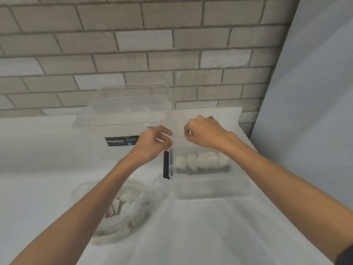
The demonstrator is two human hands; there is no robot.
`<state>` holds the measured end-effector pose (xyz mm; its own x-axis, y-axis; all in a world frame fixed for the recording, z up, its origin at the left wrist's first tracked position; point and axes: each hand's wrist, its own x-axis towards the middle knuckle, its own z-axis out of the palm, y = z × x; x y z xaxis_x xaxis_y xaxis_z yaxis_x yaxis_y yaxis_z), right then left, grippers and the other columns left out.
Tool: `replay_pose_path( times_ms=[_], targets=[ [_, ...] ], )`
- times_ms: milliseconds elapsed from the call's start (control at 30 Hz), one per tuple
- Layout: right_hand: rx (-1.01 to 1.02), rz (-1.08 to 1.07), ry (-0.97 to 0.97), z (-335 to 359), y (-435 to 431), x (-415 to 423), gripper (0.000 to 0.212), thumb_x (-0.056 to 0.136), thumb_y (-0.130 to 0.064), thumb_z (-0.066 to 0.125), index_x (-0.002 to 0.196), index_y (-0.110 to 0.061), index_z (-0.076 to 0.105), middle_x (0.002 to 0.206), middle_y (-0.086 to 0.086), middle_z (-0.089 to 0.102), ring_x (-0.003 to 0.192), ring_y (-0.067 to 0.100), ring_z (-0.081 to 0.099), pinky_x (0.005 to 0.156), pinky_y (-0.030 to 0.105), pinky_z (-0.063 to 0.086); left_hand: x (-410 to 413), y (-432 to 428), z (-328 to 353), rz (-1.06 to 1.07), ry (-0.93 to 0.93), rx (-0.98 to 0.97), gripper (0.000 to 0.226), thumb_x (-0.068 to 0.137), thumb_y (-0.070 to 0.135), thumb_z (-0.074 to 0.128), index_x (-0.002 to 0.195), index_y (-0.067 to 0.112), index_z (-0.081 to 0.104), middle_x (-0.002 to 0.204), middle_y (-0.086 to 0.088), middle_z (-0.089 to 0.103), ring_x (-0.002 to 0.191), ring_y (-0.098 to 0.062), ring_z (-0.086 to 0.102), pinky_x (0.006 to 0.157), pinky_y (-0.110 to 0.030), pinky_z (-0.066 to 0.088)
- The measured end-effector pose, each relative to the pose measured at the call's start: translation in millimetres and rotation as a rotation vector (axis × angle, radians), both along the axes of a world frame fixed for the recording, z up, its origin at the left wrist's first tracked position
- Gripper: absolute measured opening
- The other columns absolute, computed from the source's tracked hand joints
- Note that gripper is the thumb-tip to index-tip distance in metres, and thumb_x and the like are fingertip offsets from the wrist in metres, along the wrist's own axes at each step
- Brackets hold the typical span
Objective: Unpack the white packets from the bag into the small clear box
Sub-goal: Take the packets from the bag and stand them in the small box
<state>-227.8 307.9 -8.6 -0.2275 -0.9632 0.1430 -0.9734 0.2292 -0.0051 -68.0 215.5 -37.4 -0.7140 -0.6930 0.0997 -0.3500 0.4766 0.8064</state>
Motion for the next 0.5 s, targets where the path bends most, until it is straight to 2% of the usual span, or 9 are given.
replay_pose_path(
  times_ms=[100,300,400,500],
  targets=[
    [0.008,0.071,-0.071,3,-11,41,0.021,0.092,-0.014,0.047,0.099,-0.016,0.067,0.1,0.006,0.064,0.088,0.027,0.058,0.076,0.033,0.035,40,-12,2,0.046,-0.003,0.025,0.018,0.084,0.01,0.064,0.099,0.019,0.066,0.083,0.002,0.072,0.077,-0.015,0.066,0.066,-0.025,0.044],
    [0.051,0.179,-0.174,-9,-33,113,0.022,0.091,-0.016,0.047,0.098,-0.015,0.068,0.099,0.008,0.062,0.086,0.03,0.06,0.069,0.033,0.045,115,-27,-1,0.137,-0.054,0.012,0.013,0.085,0.012,0.066,0.098,0.016,0.067,0.085,0.0,0.072,0.077,-0.015,0.065,0.067,-0.023,0.045],
    [0.113,0.218,-0.261,-24,-43,141,0.02,0.089,-0.015,0.049,0.096,-0.016,0.068,0.101,0.008,0.062,0.091,0.03,0.06,0.069,0.034,0.048,144,-30,-8,0.129,-0.099,0.022,0.01,0.083,0.011,0.065,0.092,0.016,0.069,0.084,-0.002,0.073,0.079,-0.015,0.065,0.07,-0.027,0.048],
    [0.172,0.227,-0.339,-42,-50,162,0.02,0.089,-0.014,0.051,0.098,-0.017,0.069,0.103,0.008,0.059,0.096,0.03,0.06,0.076,0.038,0.052,162,-33,-18,0.097,-0.169,0.009,0.009,0.083,0.011,0.063,0.084,0.017,0.07,0.081,0.0,0.073,0.074,-0.013,0.068,0.065,-0.022,0.049]
  ],
)
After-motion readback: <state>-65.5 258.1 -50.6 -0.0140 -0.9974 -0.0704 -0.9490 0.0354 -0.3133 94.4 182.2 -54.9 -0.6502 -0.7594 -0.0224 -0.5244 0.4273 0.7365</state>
